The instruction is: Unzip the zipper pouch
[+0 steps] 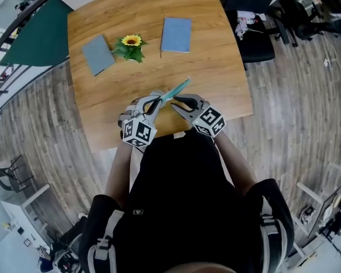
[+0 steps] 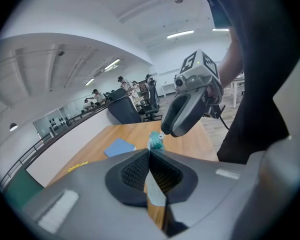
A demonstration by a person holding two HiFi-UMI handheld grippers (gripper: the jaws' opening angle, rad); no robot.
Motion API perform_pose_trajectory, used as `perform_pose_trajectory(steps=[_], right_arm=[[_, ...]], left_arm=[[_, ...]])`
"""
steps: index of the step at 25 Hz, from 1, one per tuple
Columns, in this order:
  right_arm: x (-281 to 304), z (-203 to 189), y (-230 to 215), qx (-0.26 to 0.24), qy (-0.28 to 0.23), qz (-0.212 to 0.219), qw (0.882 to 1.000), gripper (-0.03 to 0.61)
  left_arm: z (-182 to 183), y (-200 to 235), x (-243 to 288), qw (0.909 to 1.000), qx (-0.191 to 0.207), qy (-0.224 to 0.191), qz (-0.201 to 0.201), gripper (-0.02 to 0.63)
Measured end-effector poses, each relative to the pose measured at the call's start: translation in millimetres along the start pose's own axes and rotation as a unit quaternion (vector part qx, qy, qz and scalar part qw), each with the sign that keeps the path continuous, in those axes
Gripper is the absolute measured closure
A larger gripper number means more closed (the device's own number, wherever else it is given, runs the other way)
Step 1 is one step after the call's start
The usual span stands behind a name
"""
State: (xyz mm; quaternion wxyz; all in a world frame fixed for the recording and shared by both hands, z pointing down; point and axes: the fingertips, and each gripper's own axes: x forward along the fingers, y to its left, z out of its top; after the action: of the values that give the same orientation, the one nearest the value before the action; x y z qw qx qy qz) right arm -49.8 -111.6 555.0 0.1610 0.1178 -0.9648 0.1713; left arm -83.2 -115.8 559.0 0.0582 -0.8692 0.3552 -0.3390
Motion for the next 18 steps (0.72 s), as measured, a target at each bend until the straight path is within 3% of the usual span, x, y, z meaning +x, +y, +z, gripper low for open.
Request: perform_pose_trajectory(steps=[10,18], right_arm=[[22,14,26,-0.006,-0.014,-0.005,1.000,0.494],[37,21,41,-0.019,-0.016,-0.006,1.000,0.540]], left_arm=[[-10,9,-29,0.9997,0.013,-0.019,-0.003,0.609],[-20,16,-43,0.9995,0.006,-0.030,0.004,0.609]])
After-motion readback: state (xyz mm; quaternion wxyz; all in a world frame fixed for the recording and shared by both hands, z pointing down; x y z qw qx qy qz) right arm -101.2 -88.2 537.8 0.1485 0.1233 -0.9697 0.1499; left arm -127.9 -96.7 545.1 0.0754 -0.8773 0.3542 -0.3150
